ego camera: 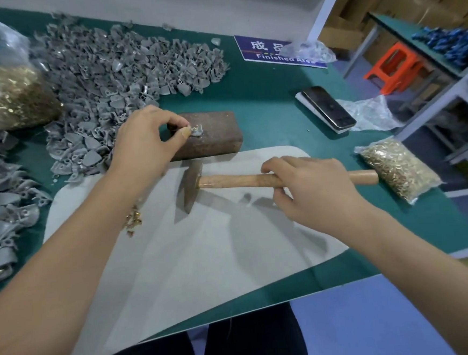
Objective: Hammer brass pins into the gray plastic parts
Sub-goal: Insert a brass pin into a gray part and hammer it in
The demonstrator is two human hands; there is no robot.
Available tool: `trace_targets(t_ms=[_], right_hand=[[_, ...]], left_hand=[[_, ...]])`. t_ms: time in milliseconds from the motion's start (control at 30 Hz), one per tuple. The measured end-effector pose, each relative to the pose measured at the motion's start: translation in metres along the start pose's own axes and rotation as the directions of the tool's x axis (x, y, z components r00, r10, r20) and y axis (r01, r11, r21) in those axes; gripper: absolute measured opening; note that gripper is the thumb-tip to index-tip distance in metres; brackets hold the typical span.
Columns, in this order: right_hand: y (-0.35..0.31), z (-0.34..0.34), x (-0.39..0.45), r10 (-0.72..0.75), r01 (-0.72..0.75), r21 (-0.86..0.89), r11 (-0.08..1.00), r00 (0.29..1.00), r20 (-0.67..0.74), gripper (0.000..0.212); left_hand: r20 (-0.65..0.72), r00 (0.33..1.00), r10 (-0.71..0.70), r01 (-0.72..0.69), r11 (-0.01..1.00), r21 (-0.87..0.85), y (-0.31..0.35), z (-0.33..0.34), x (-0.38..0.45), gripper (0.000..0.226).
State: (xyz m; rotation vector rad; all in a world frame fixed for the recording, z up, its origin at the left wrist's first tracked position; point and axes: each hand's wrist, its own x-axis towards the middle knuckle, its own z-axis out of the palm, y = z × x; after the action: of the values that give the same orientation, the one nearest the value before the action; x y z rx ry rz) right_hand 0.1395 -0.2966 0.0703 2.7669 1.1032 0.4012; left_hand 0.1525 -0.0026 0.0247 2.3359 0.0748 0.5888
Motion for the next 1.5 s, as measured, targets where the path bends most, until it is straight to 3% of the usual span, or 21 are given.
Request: trace_targets(t_ms=[233,400,467,600,700,767,900,1100,1300,1367,1500], right_hand=[[0.003,-0.004,0.004,-0.054,0.054,0.017,0.998,0.998,-0.029,0.051],[0.002,-0.016,0.008,-0.018,0.046,0.242,0.969,0.993,-0.12,0.041],[-0.004,-0.019,0.015,0.072,-0.032,0.421,0.906,0.994,-0.081,0.038],[-0.013,-0.018,0.027,0.277,-0.288,0.696,0.658,0.952,0.132,0.026],[-0.011,-0.017,0.037,0.353,-0.446,0.655,0.61,0.893,0.279,0.029],[-0.008,-0.015,0.037,0.335,-0.457,0.624,0.634,0.889,0.312,0.027],[-0.01,-0.016,0.038,0.294,-0.408,0.621,0.669,0.913,0.283,0.034],[-0.012,-0.023,0.043,0.358,-0.344,0.694,0.633,0.924,0.133,0.037],[-0.033,-0.01,0.04,0.332,-0.382,0.634,0.673,0.921,0.203,0.035],[-0.027,-0.014,0.045,0.347,-0.405,0.637,0.656,0.911,0.223,0.036],[-0.025,-0.019,0.048,0.443,-0.364,0.735,0.572,0.891,0.096,0.037]], left_hand=[[-0.006,1.0,0.017,-0.017,1.0,-0.021,-0.003,0.003,0.0,0.01],[0.015,1.0,-0.017,0.018,0.999,-0.048,-0.003,0.002,0.002,0.005],[0.019,1.0,-0.009,0.011,0.995,-0.101,-0.003,0.002,0.001,0.007],[-0.014,1.0,-0.005,0.005,1.0,-0.01,-0.002,0.001,0.0,0.012],[-0.027,1.0,-0.011,0.011,1.0,-0.02,-0.001,0.001,0.0,0.01],[-0.041,0.999,-0.018,0.017,1.0,-0.021,-0.001,0.002,0.0,0.01],[-0.051,0.999,-0.017,0.016,1.0,-0.006,-0.001,0.001,0.0,0.01],[-0.053,0.998,-0.031,0.035,0.997,0.068,0.002,-0.001,0.0,0.008],[-0.046,0.999,-0.023,0.028,0.993,0.115,0.005,-0.003,0.0,0.009],[-0.051,0.998,-0.035,0.041,0.991,0.127,0.006,-0.003,0.0,0.008],[-0.056,0.998,-0.037,0.043,0.992,0.118,0.005,-0.003,-0.002,0.009]])
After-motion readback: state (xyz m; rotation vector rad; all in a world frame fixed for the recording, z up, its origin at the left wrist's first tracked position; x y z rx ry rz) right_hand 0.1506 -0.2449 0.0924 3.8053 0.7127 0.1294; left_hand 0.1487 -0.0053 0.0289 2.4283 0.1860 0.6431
